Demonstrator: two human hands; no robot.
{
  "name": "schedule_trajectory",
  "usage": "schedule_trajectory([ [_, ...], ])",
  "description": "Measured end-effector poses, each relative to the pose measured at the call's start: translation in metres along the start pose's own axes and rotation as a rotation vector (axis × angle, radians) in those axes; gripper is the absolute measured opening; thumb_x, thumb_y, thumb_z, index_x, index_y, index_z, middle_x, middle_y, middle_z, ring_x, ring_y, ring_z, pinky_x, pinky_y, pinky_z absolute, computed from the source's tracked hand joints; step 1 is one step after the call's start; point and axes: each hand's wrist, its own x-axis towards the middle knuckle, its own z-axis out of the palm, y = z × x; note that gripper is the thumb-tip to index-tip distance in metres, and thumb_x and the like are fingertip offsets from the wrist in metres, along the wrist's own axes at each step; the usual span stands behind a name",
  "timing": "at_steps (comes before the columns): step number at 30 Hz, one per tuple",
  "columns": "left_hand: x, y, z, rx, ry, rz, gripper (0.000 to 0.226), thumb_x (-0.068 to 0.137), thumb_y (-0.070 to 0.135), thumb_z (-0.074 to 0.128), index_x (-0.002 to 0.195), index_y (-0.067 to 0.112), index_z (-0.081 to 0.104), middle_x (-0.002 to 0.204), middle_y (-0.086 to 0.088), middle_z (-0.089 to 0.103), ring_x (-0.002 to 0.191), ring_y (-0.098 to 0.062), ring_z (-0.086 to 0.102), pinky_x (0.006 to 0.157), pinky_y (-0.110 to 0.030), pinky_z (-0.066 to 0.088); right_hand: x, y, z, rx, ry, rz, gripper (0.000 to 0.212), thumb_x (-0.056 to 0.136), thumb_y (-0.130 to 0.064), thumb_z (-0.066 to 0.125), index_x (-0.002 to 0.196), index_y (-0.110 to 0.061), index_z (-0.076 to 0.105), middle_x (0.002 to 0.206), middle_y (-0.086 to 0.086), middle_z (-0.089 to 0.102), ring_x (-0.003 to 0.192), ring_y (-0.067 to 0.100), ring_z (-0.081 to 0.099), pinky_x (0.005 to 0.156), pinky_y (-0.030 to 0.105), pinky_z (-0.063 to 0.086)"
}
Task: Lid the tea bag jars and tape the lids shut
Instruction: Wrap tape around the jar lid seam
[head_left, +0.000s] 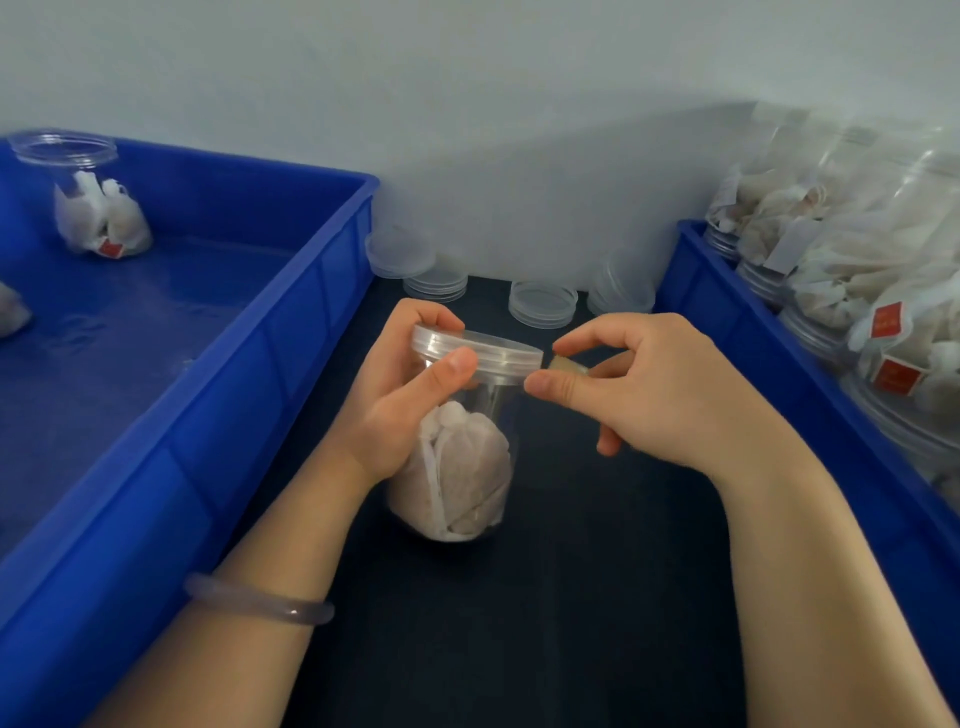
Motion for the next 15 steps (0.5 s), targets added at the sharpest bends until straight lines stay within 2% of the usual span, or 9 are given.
schedule_trajectory([
  [3, -0.0004, 0.0018, 0.0002, -0.022, -0.008, -0.008, 0.035, 0.076, 0.040, 0.055, 0.100, 0.017, 0.048, 0.082, 0.018, 0.057, 0.074, -0.004, 0.057, 0.062, -0.020, 0.049, 0.0004, 0.0001, 0.0001, -0.001, -0.027, 0.030, 0.058, 0.060, -0.066, 0.066, 0.109, -0.036, 0.063, 0.068, -0.006, 0.071, 0.044, 0.004, 0.061, 0.056, 0.023, 0.041],
  [5, -0.0007, 0.0024, -0.0004, -0.030, -0.015, -0.011, 0.034, 0.076, 0.040, 0.055, 0.101, 0.018, 0.048, 0.083, 0.019, 0.057, 0.075, -0.005, 0.057, 0.063, -0.021, 0.050, 0.0015, -0.0003, 0.0015, 0.000, -0.035, 0.019, 0.061, 0.059, -0.066, 0.066, 0.113, -0.037, 0.064, 0.076, -0.010, 0.071, 0.042, 0.005, 0.061, 0.055, 0.020, 0.042],
  [7, -0.0015, 0.0023, -0.0011, -0.050, -0.029, -0.019, 0.034, 0.076, 0.039, 0.055, 0.101, 0.018, 0.048, 0.084, 0.018, 0.058, 0.077, -0.008, 0.057, 0.064, -0.022, 0.050, 0.0019, -0.0015, 0.0023, 0.008, -0.042, -0.001, 0.076, 0.051, -0.070, 0.065, 0.120, -0.039, 0.061, 0.087, -0.014, 0.069, 0.042, 0.005, 0.061, 0.053, 0.018, 0.043],
  [10, -0.0030, 0.0032, -0.0019, -0.065, -0.051, -0.043, 0.037, 0.075, 0.037, 0.056, 0.105, 0.017, 0.047, 0.087, 0.017, 0.059, 0.081, -0.010, 0.058, 0.067, -0.022, 0.051, 0.0024, -0.0003, 0.0024, 0.017, -0.081, -0.003, 0.097, 0.039, -0.073, 0.058, 0.129, -0.037, 0.056, 0.089, -0.015, 0.068, 0.044, 0.005, 0.061, 0.049, 0.018, 0.043],
  [12, -0.0029, 0.0049, -0.0037, -0.089, -0.082, -0.094, 0.043, 0.074, 0.037, 0.057, 0.111, 0.018, 0.048, 0.091, 0.017, 0.062, 0.086, -0.008, 0.061, 0.071, -0.021, 0.051, 0.0035, 0.0013, 0.0027, 0.063, -0.122, 0.033, 0.104, 0.034, -0.071, 0.060, 0.132, -0.034, 0.054, 0.089, -0.014, 0.069, 0.043, 0.005, 0.059, 0.043, 0.017, 0.042],
  [14, -0.0024, 0.0068, -0.0076, -0.135, -0.121, -0.157, 0.053, 0.072, 0.038, 0.061, 0.120, 0.020, 0.047, 0.095, 0.015, 0.066, 0.092, -0.007, 0.064, 0.075, -0.021, 0.052, 0.0040, 0.0011, 0.0037, 0.107, -0.180, 0.072, 0.100, 0.034, -0.067, 0.063, 0.128, -0.034, 0.056, 0.086, -0.012, 0.070, 0.042, 0.005, 0.055, 0.040, 0.016, 0.040],
  [15, -0.0020, 0.0083, -0.0086, -0.137, -0.136, -0.188, 0.059, 0.069, 0.040, 0.066, 0.122, 0.022, 0.046, 0.098, 0.014, 0.067, 0.096, -0.008, 0.064, 0.077, -0.021, 0.052, 0.0041, 0.0014, 0.0040, 0.124, -0.205, 0.077, 0.089, 0.036, -0.065, 0.064, 0.120, -0.036, 0.061, 0.082, -0.013, 0.070, 0.042, 0.004, 0.054, 0.040, 0.016, 0.039],
])
